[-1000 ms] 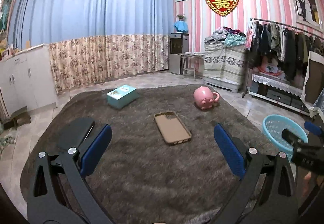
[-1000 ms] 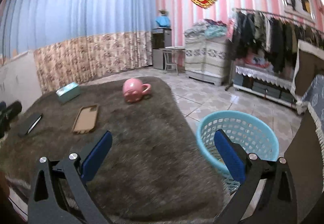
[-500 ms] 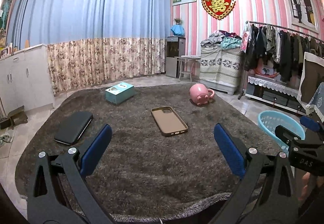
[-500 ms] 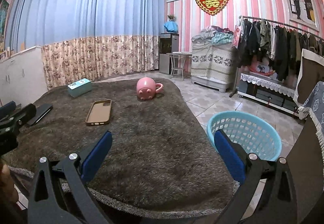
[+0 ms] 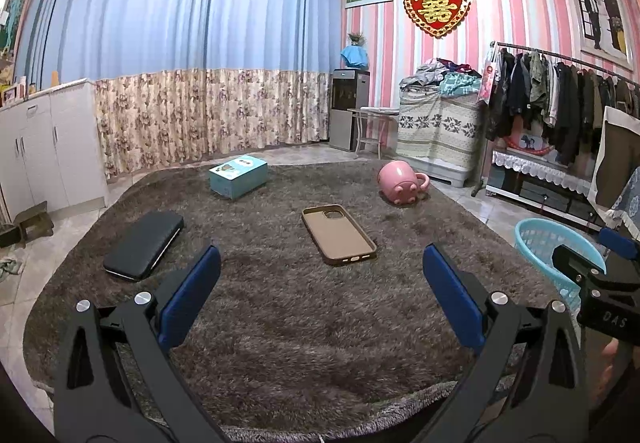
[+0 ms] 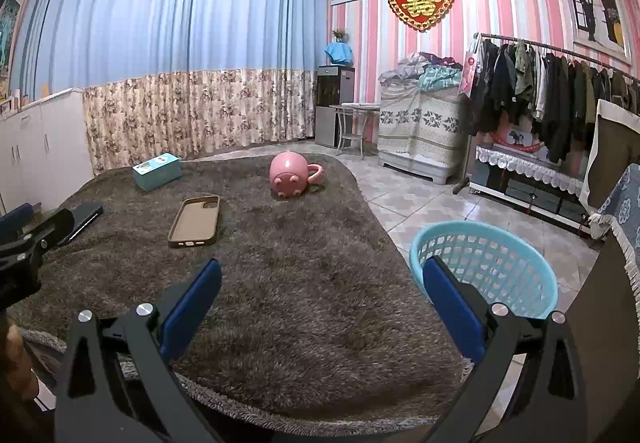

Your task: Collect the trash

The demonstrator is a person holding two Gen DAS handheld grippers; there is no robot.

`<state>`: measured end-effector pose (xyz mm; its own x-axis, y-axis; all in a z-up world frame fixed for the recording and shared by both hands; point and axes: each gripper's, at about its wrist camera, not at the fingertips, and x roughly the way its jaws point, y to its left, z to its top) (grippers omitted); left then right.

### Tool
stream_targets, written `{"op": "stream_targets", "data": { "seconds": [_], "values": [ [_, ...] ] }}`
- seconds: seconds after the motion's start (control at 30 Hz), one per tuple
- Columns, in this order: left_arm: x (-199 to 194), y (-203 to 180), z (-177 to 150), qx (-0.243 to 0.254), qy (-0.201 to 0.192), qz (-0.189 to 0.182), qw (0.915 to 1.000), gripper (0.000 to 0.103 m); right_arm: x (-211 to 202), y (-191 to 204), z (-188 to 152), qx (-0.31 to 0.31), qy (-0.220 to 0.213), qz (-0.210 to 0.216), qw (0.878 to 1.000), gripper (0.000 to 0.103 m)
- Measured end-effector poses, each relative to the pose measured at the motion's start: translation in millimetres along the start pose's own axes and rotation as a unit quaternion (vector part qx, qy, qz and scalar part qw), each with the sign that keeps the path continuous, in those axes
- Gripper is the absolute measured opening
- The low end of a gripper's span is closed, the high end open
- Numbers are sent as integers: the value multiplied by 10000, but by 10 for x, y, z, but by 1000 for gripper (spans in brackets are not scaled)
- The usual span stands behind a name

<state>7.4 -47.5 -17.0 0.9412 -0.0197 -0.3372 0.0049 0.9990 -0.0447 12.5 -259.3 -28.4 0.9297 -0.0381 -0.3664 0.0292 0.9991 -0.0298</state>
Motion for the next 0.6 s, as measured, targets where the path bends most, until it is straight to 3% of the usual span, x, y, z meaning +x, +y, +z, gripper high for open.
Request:
{"op": "stream_targets", "data": {
  "seconds": [0.6],
  "values": [
    [6,34,26,-28,-37,86,10000,98,-16,51,-1,-80,-31,23,10000,99]
  ]
}}
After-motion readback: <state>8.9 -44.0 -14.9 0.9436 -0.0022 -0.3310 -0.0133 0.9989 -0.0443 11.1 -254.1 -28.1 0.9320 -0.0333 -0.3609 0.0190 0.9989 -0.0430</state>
